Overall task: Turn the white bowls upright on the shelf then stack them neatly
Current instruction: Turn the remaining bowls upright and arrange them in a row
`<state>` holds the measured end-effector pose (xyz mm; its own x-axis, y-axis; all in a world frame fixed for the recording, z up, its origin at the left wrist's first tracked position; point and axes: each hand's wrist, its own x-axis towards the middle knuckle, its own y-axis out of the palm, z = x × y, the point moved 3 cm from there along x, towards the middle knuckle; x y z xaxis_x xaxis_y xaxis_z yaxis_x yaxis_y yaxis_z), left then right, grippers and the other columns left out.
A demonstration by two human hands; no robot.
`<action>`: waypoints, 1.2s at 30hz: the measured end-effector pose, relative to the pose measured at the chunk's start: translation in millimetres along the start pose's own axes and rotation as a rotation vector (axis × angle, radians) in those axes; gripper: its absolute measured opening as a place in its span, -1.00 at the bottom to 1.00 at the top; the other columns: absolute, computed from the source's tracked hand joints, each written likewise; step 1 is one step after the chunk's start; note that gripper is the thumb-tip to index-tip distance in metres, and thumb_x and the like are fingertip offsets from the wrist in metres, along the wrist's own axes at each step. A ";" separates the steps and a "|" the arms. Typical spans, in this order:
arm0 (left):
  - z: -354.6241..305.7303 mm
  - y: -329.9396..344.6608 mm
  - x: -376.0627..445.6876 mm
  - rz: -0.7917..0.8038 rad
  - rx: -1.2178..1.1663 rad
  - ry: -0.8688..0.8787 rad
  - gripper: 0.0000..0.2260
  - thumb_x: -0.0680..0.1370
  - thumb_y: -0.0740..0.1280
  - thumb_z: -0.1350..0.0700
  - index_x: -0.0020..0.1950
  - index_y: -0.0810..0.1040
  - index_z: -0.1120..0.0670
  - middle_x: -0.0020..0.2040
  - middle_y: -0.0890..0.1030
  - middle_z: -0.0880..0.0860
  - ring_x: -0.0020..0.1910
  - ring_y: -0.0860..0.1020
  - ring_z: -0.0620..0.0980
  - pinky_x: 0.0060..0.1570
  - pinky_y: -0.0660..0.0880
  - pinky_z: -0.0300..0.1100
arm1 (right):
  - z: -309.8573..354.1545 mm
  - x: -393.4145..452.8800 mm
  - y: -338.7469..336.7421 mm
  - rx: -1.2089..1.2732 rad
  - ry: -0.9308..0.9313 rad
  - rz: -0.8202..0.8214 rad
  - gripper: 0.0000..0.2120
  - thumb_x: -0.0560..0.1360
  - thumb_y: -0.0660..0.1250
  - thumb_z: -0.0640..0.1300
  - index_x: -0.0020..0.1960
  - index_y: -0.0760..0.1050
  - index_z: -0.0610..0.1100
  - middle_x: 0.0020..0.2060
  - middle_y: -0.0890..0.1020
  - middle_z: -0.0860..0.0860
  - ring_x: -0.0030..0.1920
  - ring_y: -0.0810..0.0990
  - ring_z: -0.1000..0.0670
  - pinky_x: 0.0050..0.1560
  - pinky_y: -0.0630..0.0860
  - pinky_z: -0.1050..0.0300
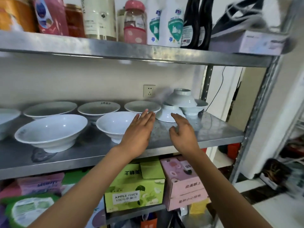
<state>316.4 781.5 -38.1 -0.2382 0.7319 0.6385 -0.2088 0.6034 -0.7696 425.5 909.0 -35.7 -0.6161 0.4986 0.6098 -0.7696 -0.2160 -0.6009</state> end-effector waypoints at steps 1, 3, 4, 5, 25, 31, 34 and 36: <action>-6.6 3.2 6.0 -0.009 -0.009 0.013 -0.44 0.59 0.16 0.27 0.55 0.02 0.17 0.57 0.08 0.11 0.56 -0.06 0.02 0.47 -0.21 -0.18 | -6.0 0.2 -4.8 0.000 0.009 -0.010 -0.53 0.52 0.20 -0.24 0.43 0.33 -0.18 0.41 0.40 -0.10 0.43 0.31 -0.04 0.38 0.14 0.26; -19.2 10.3 18.6 -0.017 -0.027 0.030 -0.45 0.60 0.14 0.27 0.56 0.01 0.16 0.57 0.06 0.10 0.56 -0.06 0.02 0.46 -0.20 -0.17 | -17.8 0.8 -16.4 -0.012 0.014 -0.036 -0.53 0.50 0.20 -0.26 0.41 0.35 -0.20 0.38 0.43 -0.11 0.41 0.35 -0.06 0.38 0.17 0.25; -23.8 12.9 24.1 -0.018 -0.035 0.033 -0.45 0.60 0.13 0.27 0.56 0.01 0.16 0.58 0.05 0.10 0.56 -0.07 0.02 0.46 -0.21 -0.17 | -21.9 1.2 -21.6 -0.017 0.014 -0.045 -0.53 0.50 0.20 -0.27 0.40 0.36 -0.21 0.37 0.44 -0.12 0.39 0.37 -0.07 0.37 0.19 0.24; -29.1 16.5 30.9 -0.018 -0.041 0.039 -0.45 0.60 0.13 0.26 0.56 0.00 0.16 0.58 0.04 0.10 0.56 -0.08 0.02 0.45 -0.21 -0.17 | -27.3 2.1 -27.4 -0.021 0.013 -0.054 -0.53 0.49 0.20 -0.28 0.40 0.36 -0.21 0.36 0.45 -0.12 0.38 0.38 -0.08 0.36 0.21 0.22; -62.3 138.0 161.5 0.046 -0.110 -0.061 -0.47 0.62 0.16 0.08 0.55 0.07 0.16 0.56 0.13 0.09 0.55 0.03 0.04 0.50 0.03 -0.06 | -165.6 82.3 -40.8 0.050 0.051 -0.123 -0.55 0.49 0.22 -0.29 0.38 0.38 -0.12 0.31 0.50 -0.05 0.32 0.40 0.01 0.32 0.21 0.28; -60.9 171.3 233.3 0.056 -0.045 -0.122 -0.35 0.56 0.29 -0.01 0.55 0.08 0.14 0.56 0.13 0.11 0.55 0.05 0.07 0.48 0.05 -0.01 | -225.7 149.7 -43.8 0.155 -0.016 -0.136 -0.56 0.48 0.21 -0.30 0.33 0.43 -0.05 0.23 0.55 0.01 0.20 0.47 0.09 0.17 0.36 0.41; -60.9 185.7 261.9 0.060 0.002 -0.165 -0.26 0.49 0.38 -0.09 0.53 0.12 0.14 0.54 0.17 0.13 0.53 0.12 0.11 0.49 0.11 0.06 | -250.4 177.5 -45.0 0.145 -0.024 -0.115 -0.54 0.47 0.23 -0.33 0.34 0.42 -0.09 0.25 0.55 -0.01 0.19 0.43 0.14 0.07 0.18 0.62; -59.9 196.3 278.4 0.078 0.051 -0.160 -0.20 0.43 0.42 -0.12 0.53 0.12 0.13 0.55 0.15 0.14 0.53 0.12 0.12 0.47 0.13 0.09 | -266.1 195.8 -43.0 0.136 -0.043 -0.099 -0.54 0.47 0.23 -0.28 0.36 0.40 -0.07 0.29 0.52 0.00 0.26 0.44 0.08 0.24 0.26 0.46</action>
<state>265.9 1122.7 -12.0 -0.4025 0.7140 0.5729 -0.2304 0.5267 -0.8183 382.7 1239.3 -27.9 -0.5407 0.4876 0.6855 -0.8406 -0.2806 -0.4634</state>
